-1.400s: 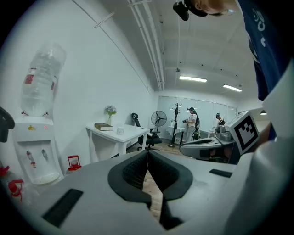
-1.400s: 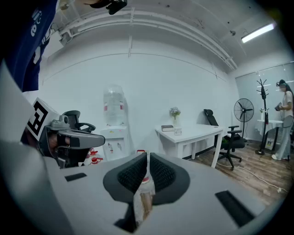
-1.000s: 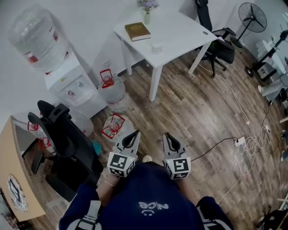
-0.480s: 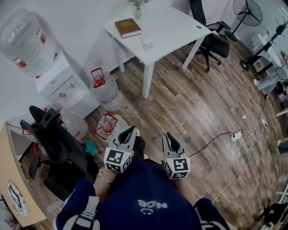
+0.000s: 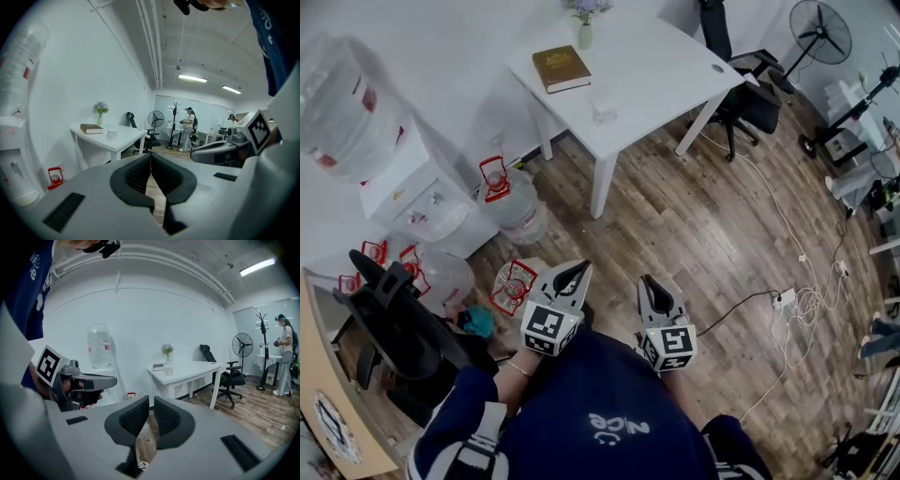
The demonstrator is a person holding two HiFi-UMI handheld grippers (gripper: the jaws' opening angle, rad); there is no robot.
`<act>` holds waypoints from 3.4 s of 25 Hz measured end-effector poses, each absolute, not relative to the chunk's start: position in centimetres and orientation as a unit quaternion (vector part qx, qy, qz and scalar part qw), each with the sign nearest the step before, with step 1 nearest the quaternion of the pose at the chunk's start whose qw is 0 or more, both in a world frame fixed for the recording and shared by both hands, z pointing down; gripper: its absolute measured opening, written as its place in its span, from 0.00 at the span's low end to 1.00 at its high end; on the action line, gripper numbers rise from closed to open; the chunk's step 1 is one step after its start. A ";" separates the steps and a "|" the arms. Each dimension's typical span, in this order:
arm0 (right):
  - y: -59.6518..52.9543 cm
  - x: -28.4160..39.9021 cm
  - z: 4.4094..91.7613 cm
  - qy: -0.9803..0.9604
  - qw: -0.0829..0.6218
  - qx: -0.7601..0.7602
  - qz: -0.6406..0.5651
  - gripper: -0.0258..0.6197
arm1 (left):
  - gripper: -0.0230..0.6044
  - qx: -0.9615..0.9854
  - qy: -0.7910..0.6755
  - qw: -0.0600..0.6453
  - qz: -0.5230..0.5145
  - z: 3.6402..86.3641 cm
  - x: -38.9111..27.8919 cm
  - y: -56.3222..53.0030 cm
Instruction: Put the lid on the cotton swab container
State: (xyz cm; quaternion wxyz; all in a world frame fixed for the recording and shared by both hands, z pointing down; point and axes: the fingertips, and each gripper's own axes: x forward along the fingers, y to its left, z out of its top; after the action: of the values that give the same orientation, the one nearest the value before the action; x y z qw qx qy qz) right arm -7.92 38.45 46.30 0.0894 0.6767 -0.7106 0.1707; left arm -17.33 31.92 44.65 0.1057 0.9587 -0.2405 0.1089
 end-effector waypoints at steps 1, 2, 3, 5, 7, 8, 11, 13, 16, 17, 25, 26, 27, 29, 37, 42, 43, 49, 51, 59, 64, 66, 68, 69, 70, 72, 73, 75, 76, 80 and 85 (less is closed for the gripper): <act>37.4 -7.5 46.3 -0.707 0.089 0.680 0.173 0.13 | 0.07 0.960 -0.235 0.105 0.109 44.6 -16.8 30.9; 36.4 -7.1 46.3 -0.704 0.087 0.683 0.175 0.13 | 0.07 0.962 -0.230 0.104 0.109 44.5 -16.2 29.8; 35.4 -6.7 46.3 -0.701 0.085 0.686 0.175 0.13 | 0.07 0.963 -0.225 0.102 0.110 44.3 -15.7 28.8; 33.5 -5.7 46.2 -0.695 0.081 0.693 0.173 0.13 | 0.07 0.965 -0.216 0.096 0.110 44.1 -14.6 26.8; 31.7 -4.7 46.2 -0.691 0.075 0.699 0.172 0.13 | 0.07 0.968 -0.208 0.090 0.108 43.8 -13.6 25.0; 30.7 -4.3 46.3 -0.689 0.072 0.701 0.170 0.13 | 0.07 0.969 -0.204 0.088 0.107 43.7 -13.2 24.0; 27.9 -3.3 46.1 -0.687 0.068 0.705 0.161 0.13 | 0.07 0.971 -0.197 0.079 0.107 43.5 -12.7 21.5; 26.0 -2.9 45.7 -0.688 0.059 0.707 0.154 0.13 | 0.07 0.971 -0.198 0.073 0.112 43.6 -12.8 19.9; 23.7 -2.4 45.4 -0.696 0.053 0.701 0.149 0.13 | 0.07 0.968 -0.207 0.077 0.119 44.2 -12.7 17.6; 23.1 -2.1 45.4 -0.699 0.053 0.697 0.150 0.13 | 0.07 0.967 -0.211 0.082 0.120 44.3 -12.6 17.1; 16.2 2.0 45.7 -0.722 0.053 0.675 0.142 0.12 | 0.07 0.956 -0.243 0.097 0.131 45.6 -9.9 12.1; 15.1 2.5 45.8 -0.729 0.053 0.667 0.143 0.12 | 0.07 0.953 -0.253 0.099 0.131 45.6 -9.5 11.2; 14.1 3.0 45.8 -0.737 0.054 0.658 0.144 0.12 | 0.07 0.950 -0.265 0.103 0.129 45.6 -9.0 10.2; 11.6 4.5 45.7 -0.751 0.058 0.642 0.141 0.12 | 0.07 0.943 -0.287 0.116 0.120 45.3 -7.8 8.0; 3.3 9.1 45.5 -0.802 0.077 0.577 0.132 0.12 | 0.07 0.920 -0.351 0.140 0.106 44.9 -3.3 1.4; 0.4 10.4 45.7 -0.834 0.083 0.528 0.138 0.12 | 0.07 0.900 -0.394 0.145 0.118 45.6 -1.7 -0.7; 0.0 10.8 45.7 -0.839 0.085 0.520 0.138 0.12 | 0.07 0.898 -0.399 0.142 0.119 45.6 -1.2 -1.0; -2.1 12.4 45.8 -0.865 0.084 0.476 0.137 0.12 | 0.07 0.881 -0.434 0.146 0.117 46.3 0.8 -2.3; -2.8 12.9 46.0 -0.869 0.087 0.468 0.138 0.12 | 0.07 0.875 -0.445 0.150 0.116 46.6 1.0 -2.7; -5.0 13.2 46.5 -0.872 0.082 0.455 0.162 0.12 | 0.07 0.869 -0.455 0.151 0.121 47.1 0.4 -5.8; -7.4 13.3 46.7 -0.865 0.086 0.463 0.171 0.12 | 0.07 0.877 -0.437 0.163 0.114 47.6 0.2 -8.3; -8.6 13.4 46.5 -0.863 0.085 0.466 0.175 0.12 | 0.13 0.883 -0.423 0.166 0.117 47.8 0.3 -9.3; -10.0 13.5 46.4 -0.862 0.084 0.467 0.179 0.12 | 0.30 0.890 -0.406 0.167 0.126 48.2 0.5 -10.3; -10.7 13.5 46.4 -0.860 0.086 0.469 0.181 0.12 | 0.33 0.893 -0.398 0.167 0.127 48.3 0.6 -10.7; -11.5 13.4 46.4 -0.859 0.087 0.470 0.183 0.12 | 0.33 0.896 -0.391 0.169 0.126 48.3 0.6 -11.2; -12.9 13.3 46.2 -0.859 0.086 0.470 0.186 0.12 | 0.36 0.903 -0.374 0.172 0.124 48.4 0.7 -12.1; -13.6 13.2 46.1 -0.859 0.085 0.469 0.187 0.12 | 0.40 0.906 -0.363 0.173 0.128 48.6 0.9 -12.5; -15.0 13.0 45.8 -0.859 0.084 0.468 0.188 0.12 | 0.47 0.914 -0.334 0.173 0.149 49.5 1.3 -12.8; -15.6 12.8 45.6 -0.860 0.084 0.467 0.189 0.12 | 0.49 0.919 -0.316 0.171 0.163 50.0 1.5 -12.9; -17.7 12.3 45.5 -0.864 0.091 0.455 0.196 0.12 | 0.52 0.931 -0.253 0.147 0.218 51.9 2.4 -13.3; -20.3 10.9 45.8 -0.871 0.077 0.418 0.248 0.12 | 0.52 0.938 -0.213 0.130 0.240 53.2 3.6 -14.3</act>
State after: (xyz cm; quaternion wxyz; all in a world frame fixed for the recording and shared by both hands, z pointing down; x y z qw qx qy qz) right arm 10.91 -20.26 45.77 0.0767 0.4178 -0.8707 0.2476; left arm 3.61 -14.26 53.22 0.1297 0.9384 -0.2125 0.2398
